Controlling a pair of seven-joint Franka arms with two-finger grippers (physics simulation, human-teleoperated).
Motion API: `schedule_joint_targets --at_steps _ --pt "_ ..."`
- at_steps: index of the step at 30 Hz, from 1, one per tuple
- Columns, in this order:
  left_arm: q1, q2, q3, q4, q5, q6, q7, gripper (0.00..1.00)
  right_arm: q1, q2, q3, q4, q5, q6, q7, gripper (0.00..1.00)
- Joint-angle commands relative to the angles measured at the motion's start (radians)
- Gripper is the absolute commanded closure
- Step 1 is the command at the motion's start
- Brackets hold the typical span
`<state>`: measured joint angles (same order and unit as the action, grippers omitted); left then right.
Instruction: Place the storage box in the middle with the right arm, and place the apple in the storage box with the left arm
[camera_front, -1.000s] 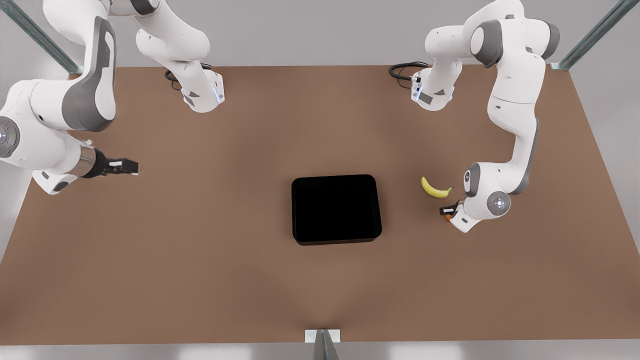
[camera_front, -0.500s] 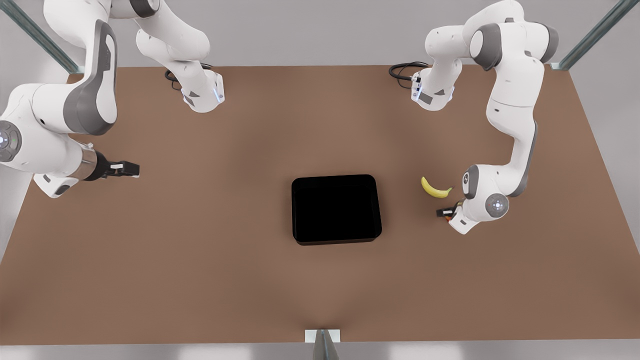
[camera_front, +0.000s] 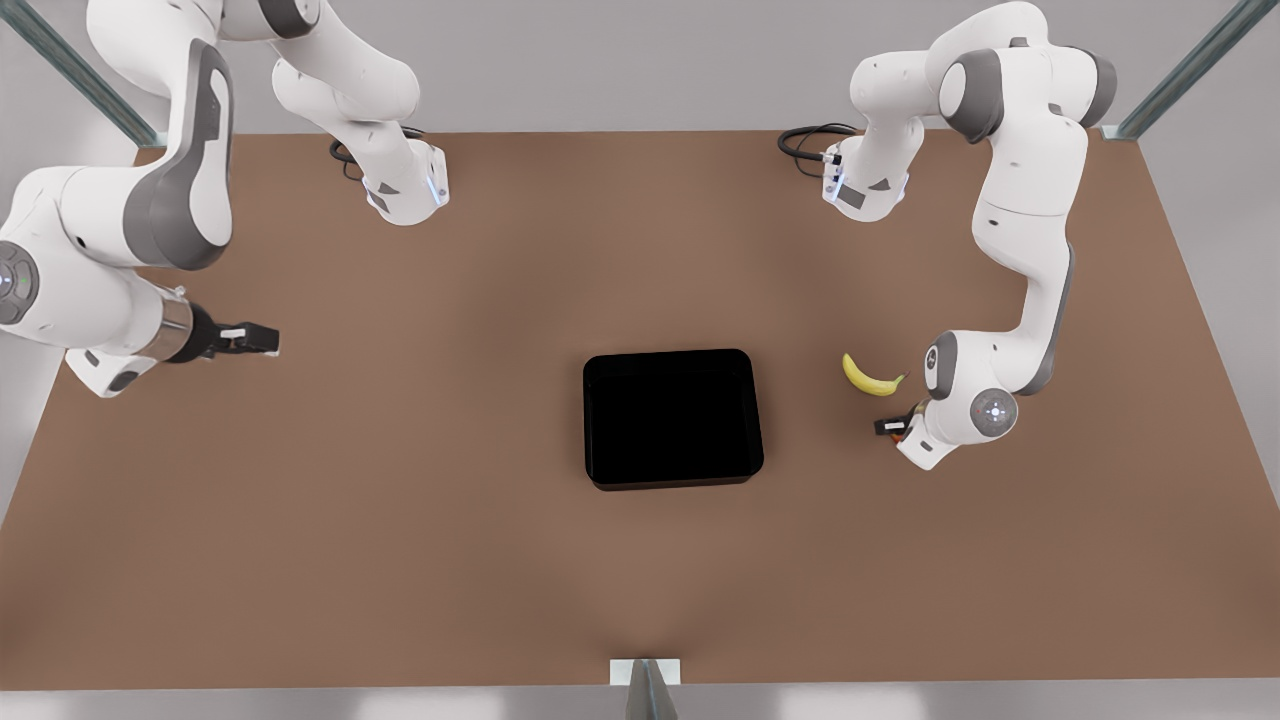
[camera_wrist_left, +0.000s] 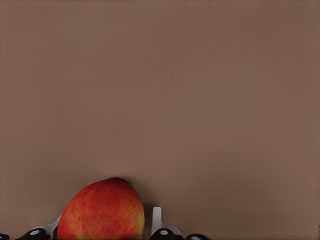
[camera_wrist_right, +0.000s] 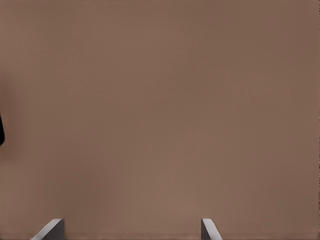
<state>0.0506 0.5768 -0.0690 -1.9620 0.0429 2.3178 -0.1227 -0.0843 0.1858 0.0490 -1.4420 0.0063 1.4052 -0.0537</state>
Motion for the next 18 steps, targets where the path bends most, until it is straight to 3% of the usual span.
schedule_joint_targets --at_steps 1,18 --pt "0.0 0.0 0.0 0.0 0.0 0.0 0.0 0.27 0.005 -0.002 0.0 0.0 -0.002 -0.003 0.0 0.0" --pt "0.0 0.009 0.002 0.02 0.002 -0.002 0.0 0.3 0.015 0.001 0.002 0.055 -0.002 -0.006 0.0 0.0"
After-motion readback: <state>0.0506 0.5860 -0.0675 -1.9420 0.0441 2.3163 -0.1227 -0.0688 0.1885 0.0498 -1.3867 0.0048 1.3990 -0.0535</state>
